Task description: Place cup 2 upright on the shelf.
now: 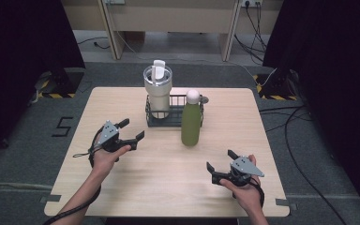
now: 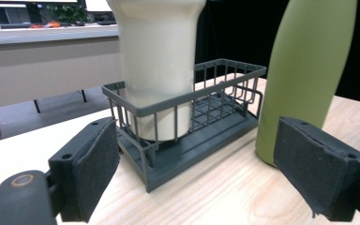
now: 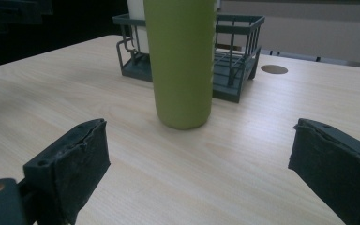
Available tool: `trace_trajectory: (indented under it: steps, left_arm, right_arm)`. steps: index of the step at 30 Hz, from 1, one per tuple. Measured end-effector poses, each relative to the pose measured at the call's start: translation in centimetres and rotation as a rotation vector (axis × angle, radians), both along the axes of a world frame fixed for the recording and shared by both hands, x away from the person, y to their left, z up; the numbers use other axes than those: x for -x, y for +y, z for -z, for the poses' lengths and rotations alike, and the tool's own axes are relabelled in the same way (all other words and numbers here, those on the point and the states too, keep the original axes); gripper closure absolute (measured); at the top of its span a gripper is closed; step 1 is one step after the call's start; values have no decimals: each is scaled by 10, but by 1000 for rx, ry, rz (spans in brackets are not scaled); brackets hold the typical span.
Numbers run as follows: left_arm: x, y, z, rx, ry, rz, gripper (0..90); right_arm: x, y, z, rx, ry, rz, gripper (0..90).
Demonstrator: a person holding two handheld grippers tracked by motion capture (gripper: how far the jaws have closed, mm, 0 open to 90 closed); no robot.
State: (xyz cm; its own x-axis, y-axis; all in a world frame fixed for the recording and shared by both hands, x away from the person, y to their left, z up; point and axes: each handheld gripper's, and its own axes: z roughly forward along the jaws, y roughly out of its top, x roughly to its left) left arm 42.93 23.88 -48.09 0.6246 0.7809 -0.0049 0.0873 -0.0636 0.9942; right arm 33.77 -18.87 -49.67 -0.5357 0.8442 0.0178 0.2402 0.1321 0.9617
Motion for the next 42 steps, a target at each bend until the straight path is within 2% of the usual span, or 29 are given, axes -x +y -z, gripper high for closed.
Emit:
trace_trajectory:
  steps: [5,9,14,25,34,42]
  left_arm:
    - [6,-2,5,5,16,3,141]
    - [8,-1,2,7,8,-5,143]
    - [12,3,1,17,-2,-11,142]
    - [11,6,3,18,6,-16,141]
    - [11,6,4,19,12,-21,141]
    - [10,6,4,20,12,-22,141]
  right_arm:
    - [-6,1,-7,-6,-18,-4,45]
    - [-11,4,-11,-14,-27,-6,40]
    - [-21,13,-20,-1,-51,-12,19]
    - [-56,36,-41,-18,-87,-14,5]
    - [-83,49,-46,-19,-75,-23,14]
    - [-101,61,-59,-15,-93,-36,24]
